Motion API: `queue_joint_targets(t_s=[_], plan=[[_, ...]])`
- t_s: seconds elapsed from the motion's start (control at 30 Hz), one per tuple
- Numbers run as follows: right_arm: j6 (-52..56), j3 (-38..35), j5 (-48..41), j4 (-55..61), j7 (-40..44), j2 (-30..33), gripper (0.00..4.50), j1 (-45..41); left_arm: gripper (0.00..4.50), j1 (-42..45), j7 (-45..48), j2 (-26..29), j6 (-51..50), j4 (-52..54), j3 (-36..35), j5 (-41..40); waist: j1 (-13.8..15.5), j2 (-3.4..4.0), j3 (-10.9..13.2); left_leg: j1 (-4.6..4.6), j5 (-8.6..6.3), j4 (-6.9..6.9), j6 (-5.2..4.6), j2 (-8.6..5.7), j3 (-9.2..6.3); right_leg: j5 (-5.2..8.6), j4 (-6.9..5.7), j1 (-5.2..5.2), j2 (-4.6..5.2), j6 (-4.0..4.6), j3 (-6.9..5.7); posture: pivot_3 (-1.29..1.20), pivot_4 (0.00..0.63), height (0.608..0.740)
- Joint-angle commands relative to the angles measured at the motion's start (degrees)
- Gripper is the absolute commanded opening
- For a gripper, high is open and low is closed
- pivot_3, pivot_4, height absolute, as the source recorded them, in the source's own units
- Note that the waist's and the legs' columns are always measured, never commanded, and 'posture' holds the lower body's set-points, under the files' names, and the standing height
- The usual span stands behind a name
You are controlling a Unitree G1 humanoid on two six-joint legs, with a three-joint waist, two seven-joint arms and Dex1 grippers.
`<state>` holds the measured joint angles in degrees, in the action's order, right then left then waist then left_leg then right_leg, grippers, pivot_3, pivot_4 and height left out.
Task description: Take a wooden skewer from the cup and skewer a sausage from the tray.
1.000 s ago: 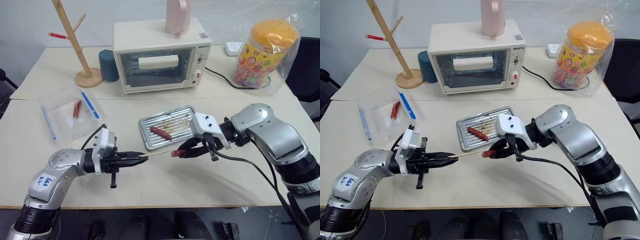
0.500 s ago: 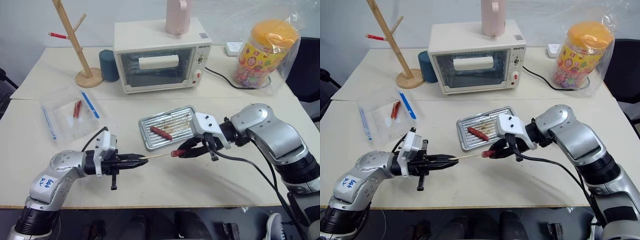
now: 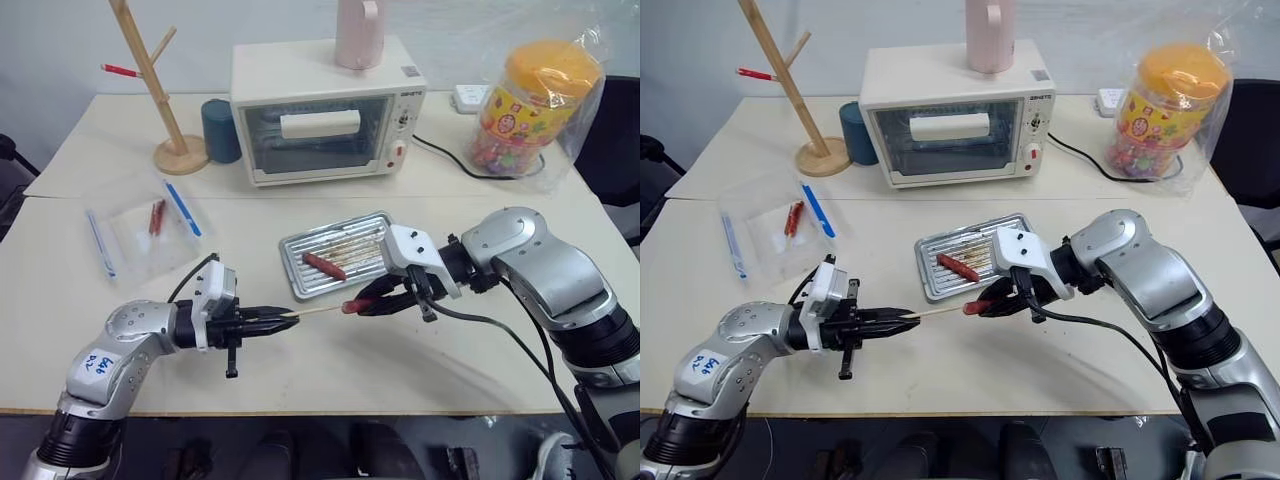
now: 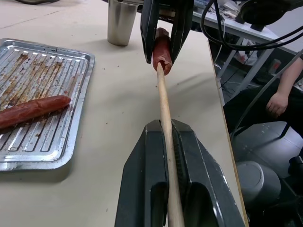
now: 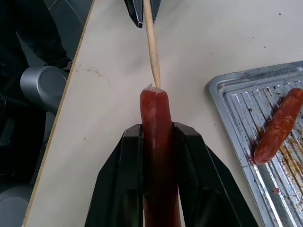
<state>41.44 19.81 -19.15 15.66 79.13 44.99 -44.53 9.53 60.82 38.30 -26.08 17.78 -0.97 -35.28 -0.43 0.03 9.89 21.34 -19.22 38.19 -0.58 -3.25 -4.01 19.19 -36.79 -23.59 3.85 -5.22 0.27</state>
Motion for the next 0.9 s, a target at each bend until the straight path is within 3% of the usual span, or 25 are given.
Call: queue_joint_targets(t_s=[0.03, 0.9], plan=[[-0.3, -0.3, -0.7, 1.3, -0.2, -0.2, 0.91, -0.8, 0.0, 0.5, 0.3, 0.0, 1.0, 0.7, 0.2, 0.5, 0.3, 0.0, 0.0, 0.0, 0.0, 0.01, 0.0, 0.0, 0.0, 0.0, -0.01, 0.0, 0.0, 0.0, 0.0, 0.0, 0.15, 0.74], [-0.2, 1.6, -0.4, 1.0, -0.5, -2.3, 0.91, -2.8, 0.0, 1.6, 1.2, -1.9, 1.3, -0.4, 2.3, 1.6, 0.3, 0.0, 0.0, 0.0, 0.0, 0.02, 0.0, 0.0, 0.0, 0.0, -0.04, -0.01, 0.0, 0.0, -0.01, 0.0, 0.15, 0.74]])
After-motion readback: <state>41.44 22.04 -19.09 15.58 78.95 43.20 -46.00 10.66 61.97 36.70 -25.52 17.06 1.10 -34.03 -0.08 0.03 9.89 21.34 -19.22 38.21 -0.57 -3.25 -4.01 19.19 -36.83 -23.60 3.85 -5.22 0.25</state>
